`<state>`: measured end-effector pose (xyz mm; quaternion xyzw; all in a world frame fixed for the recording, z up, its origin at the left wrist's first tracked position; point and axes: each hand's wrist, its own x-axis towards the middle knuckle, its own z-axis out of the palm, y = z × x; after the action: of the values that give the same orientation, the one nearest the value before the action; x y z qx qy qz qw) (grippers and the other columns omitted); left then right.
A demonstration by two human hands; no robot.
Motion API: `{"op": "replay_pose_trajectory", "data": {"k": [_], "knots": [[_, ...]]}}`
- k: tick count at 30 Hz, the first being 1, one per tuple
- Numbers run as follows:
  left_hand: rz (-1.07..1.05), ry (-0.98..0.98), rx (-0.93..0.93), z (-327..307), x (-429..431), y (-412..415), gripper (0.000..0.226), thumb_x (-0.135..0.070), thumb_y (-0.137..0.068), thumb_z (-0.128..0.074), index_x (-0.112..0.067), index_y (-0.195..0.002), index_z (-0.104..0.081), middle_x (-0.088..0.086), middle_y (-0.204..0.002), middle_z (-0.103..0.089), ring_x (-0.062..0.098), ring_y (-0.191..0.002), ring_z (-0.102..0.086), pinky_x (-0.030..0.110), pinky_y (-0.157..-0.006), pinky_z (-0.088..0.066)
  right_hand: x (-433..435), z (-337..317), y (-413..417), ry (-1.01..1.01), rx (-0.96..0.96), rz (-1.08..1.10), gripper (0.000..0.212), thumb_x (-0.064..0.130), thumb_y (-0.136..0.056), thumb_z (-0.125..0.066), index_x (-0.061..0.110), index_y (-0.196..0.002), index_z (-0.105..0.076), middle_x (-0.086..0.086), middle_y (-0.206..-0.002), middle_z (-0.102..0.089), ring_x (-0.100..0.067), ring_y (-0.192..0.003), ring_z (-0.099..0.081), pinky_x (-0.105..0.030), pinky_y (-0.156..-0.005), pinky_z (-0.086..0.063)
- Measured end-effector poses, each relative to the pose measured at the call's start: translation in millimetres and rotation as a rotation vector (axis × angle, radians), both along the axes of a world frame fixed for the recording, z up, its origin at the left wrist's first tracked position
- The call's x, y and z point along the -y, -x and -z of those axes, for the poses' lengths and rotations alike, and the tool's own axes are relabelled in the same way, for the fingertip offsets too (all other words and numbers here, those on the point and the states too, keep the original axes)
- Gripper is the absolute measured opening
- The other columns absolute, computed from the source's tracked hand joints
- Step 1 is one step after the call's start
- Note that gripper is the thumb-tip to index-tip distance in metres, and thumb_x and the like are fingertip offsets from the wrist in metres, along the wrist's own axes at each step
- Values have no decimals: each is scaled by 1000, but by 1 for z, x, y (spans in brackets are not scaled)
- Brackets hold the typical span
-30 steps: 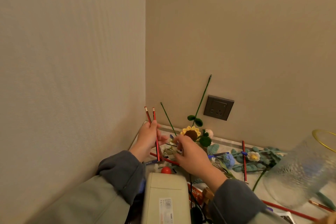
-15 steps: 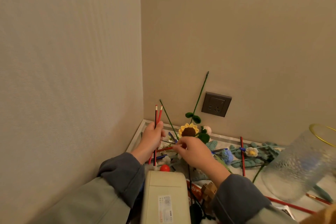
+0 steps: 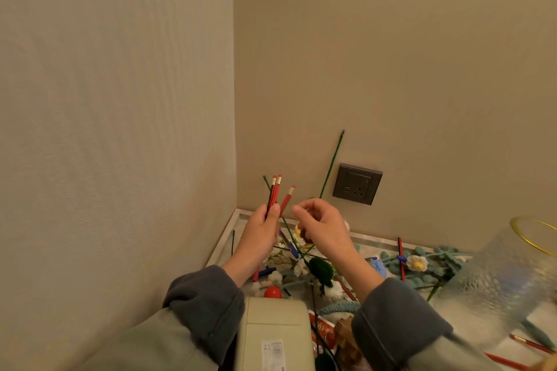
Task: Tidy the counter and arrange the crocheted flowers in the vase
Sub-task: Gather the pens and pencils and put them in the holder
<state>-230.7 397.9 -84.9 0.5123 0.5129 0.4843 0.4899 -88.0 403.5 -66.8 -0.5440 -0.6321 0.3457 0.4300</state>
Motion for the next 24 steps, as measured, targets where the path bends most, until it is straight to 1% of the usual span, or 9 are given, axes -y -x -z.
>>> {"op": "replay_pose_trajectory", "data": {"k": [2, 4, 7, 11, 13, 16, 19, 22, 24], "knots": [[-25, 33, -12, 1, 0, 1, 28, -39, -101, -37, -17, -98, -54, -8, -59, -42, 1, -39, -35, 17, -38, -28, -1, 13, -2, 8, 135, 21, 6, 34, -90, -63, 28, -91, -62, 1, -81, -66, -13, -75, -63, -32, -69, -55], [-46, 77, -25, 3, -1, 3, 28, -39, -101, -36, -17, -94, -52, -6, -61, -40, 3, -41, -34, 19, -38, -27, -1, 28, -5, 46, 331, 30, 5, 34, -89, -63, 32, -91, -59, 6, -81, -64, -9, -75, -61, -33, -70, -55], [-50, 153, -8, 6, -1, 4, 29, -37, -102, -34, -15, -92, -50, -5, -60, -37, 6, -43, -31, 19, -39, -25, 4, 49, -6, 82, 570, 3, 16, 41, -84, -66, 32, -92, -55, 10, -79, -59, -5, -72, -57, -28, -62, -51], [-33, 195, 25, 8, 2, 4, 30, -37, -102, -35, -13, -88, -48, -5, -59, -36, 7, -43, -29, 19, -37, -23, 8, 63, -2, 29, 740, 9, 30, 46, -81, -67, 29, -97, -49, 9, -81, -55, -8, -72, -55, -27, -59, -47], [-22, 206, 53, 9, 2, 4, 29, -36, -102, -37, -13, -89, -48, -5, -59, -37, 7, -42, -29, 18, -37, -23, 8, 66, 0, -22, 790, 19, 32, 44, -83, -67, 29, -102, -47, 9, -85, -57, -10, -74, -56, -28, -61, -50], [-23, 213, 79, 12, 0, 3, 26, -35, -101, -40, -13, -93, -52, -6, -59, -40, 6, -42, -31, 17, -36, -26, 5, 69, 1, -68, 833, 4, 29, 36, -87, -64, 27, -111, -50, 6, -94, -61, -14, -81, -60, -33, -69, -56], [-24, 208, 93, 14, -2, 3, 22, -30, -100, -43, -12, -98, -54, -4, -62, -44, 5, -41, -33, 17, -36, -27, 3, 70, -1, -89, 835, 2, 22, 31, -91, -58, 27, -112, -54, 4, -96, -64, -16, -84, -61, -35, -69, -56], [-34, 173, 103, 14, -4, 2, 23, -26, -101, -41, -9, -103, -57, 0, -69, -51, 5, -41, -36, 17, -37, -29, 3, 66, -3, -141, 764, 58, 16, 29, -93, -54, 28, -108, -59, 6, -95, -66, -14, -84, -61, -31, -65, -53], [-52, 110, 84, 11, -3, 0, 25, -26, -101, -39, -10, -103, -58, 1, -73, -58, 6, -46, -42, 18, -41, -34, 4, 56, -4, -171, 658, 109, 12, 29, -94, -55, 29, -104, -60, 10, -92, -65, -11, -82, -60, -25, -61, -48]]}}
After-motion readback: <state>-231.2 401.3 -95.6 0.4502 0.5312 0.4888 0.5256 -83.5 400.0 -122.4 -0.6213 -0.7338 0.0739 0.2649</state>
